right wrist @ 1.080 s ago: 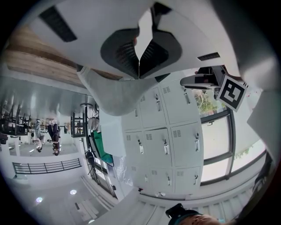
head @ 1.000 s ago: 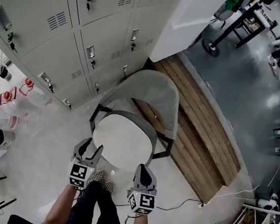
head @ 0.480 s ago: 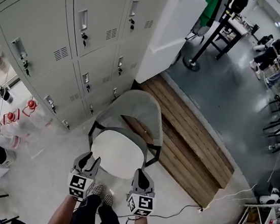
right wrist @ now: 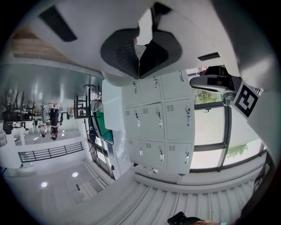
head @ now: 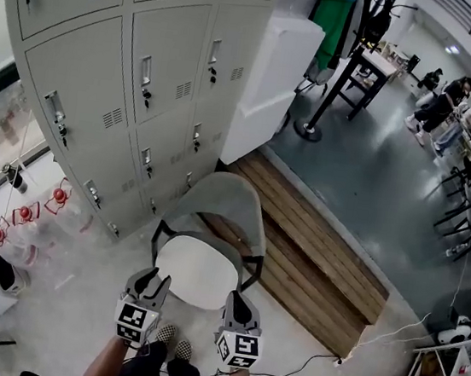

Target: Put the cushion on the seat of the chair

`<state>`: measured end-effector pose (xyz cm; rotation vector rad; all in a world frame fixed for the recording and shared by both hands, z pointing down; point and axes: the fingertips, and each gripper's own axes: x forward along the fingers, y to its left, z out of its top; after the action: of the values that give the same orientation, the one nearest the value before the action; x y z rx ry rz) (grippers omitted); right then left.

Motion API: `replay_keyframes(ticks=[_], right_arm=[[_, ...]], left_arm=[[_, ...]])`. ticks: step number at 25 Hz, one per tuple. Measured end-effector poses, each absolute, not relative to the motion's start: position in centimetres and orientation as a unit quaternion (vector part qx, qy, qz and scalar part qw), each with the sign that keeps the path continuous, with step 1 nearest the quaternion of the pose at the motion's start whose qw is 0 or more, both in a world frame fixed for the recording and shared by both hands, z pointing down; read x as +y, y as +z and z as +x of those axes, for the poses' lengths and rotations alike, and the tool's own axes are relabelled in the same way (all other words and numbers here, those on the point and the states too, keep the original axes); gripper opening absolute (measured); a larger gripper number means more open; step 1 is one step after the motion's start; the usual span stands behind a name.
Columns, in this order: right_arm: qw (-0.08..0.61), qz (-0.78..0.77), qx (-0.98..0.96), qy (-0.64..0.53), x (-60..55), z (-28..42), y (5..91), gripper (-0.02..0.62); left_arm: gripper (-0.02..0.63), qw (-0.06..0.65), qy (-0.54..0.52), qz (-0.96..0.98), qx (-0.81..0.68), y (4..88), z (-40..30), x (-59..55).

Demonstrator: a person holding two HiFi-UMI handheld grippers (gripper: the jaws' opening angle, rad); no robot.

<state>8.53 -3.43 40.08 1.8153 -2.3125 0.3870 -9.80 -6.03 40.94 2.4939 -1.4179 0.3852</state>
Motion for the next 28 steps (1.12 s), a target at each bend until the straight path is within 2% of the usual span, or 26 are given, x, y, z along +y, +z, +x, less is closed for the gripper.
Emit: replay_keyframes(ticks=[17,28], right_arm=[[0.061,0.601,-0.793,0.085,-0.3,6.2,33.0,0.029],[0.059,0.593,-0.799,0.074,1.8,5.9,31.5,0.029]], left_arm=[[0.086,0.079,0.11,0.882,-0.451,33.6,-9.1,-3.3],[0.041,0.069,0.108,0.897,-0.423,32.3,-8.0,-0.4]])
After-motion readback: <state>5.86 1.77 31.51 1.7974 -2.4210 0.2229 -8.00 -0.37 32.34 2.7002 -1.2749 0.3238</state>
